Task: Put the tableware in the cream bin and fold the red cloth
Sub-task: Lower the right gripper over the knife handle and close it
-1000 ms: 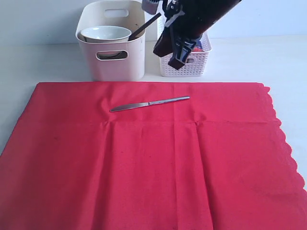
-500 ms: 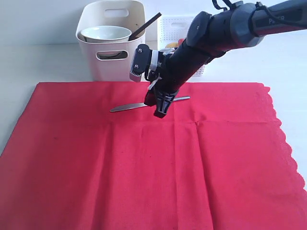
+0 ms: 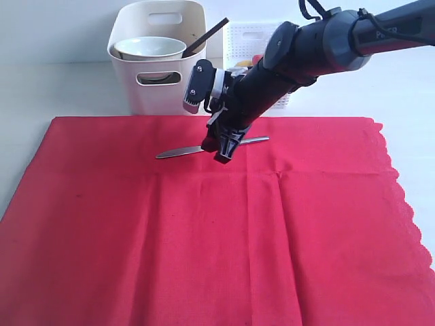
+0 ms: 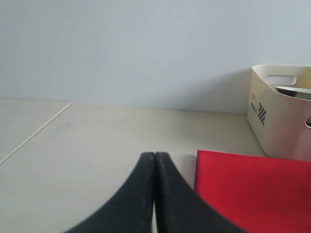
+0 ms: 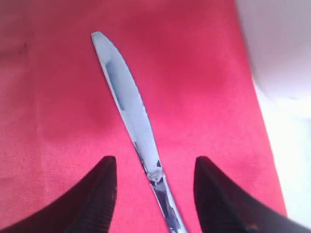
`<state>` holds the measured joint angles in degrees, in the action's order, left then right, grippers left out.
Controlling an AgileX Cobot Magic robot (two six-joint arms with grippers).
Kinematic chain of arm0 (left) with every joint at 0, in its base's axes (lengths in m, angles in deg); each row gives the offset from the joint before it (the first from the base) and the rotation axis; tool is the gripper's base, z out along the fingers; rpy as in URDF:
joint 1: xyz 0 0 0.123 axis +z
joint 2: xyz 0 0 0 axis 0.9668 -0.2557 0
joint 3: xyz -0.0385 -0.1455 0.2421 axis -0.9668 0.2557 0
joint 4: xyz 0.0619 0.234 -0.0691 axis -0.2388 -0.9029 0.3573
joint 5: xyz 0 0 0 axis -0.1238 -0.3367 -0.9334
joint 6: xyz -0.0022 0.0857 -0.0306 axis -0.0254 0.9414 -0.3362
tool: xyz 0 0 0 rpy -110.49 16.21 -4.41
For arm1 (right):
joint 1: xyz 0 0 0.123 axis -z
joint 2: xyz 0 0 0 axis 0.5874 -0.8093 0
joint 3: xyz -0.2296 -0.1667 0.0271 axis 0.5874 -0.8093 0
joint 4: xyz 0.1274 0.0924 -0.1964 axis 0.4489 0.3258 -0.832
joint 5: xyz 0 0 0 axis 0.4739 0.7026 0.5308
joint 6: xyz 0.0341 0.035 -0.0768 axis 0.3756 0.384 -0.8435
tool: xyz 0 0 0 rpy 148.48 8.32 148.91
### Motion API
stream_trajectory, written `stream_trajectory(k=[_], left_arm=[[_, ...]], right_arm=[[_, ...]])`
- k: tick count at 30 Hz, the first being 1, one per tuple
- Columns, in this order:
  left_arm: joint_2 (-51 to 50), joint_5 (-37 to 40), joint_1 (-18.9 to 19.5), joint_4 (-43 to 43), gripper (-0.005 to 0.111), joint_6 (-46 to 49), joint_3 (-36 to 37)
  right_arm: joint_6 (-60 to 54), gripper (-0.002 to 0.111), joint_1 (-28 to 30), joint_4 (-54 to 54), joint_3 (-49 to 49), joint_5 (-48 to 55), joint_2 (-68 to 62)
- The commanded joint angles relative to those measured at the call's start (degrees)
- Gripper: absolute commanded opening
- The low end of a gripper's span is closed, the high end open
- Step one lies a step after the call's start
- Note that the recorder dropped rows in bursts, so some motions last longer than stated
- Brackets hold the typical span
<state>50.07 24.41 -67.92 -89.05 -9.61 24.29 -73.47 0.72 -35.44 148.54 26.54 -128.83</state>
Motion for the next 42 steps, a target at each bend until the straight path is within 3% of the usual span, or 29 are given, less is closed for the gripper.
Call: stream_trajectory(k=[1, 8, 17, 42], left_arm=[[0.3, -0.1, 0.1, 0.4, 0.001, -0.4, 0.1], [0.3, -0.1, 0.1, 0.4, 0.001, -0.4, 0.1], [0.3, -0.1, 0.1, 0.4, 0.001, -0.4, 0.1], [0.3, -0.1, 0.1, 0.4, 0.001, -0.4, 0.1]], right_arm=[[-0.6, 0.048, 0.4, 1.2, 0.0, -1.4, -2.1], [-0.6, 0.043, 0.4, 1.0, 0.0, 0.4, -4.3], [-0.5, 0.0, 0.4, 1.0, 0.0, 2.4, -4.3], [0.0, 0.0, 0.4, 0.9, 0.0, 6.9, -0.8]])
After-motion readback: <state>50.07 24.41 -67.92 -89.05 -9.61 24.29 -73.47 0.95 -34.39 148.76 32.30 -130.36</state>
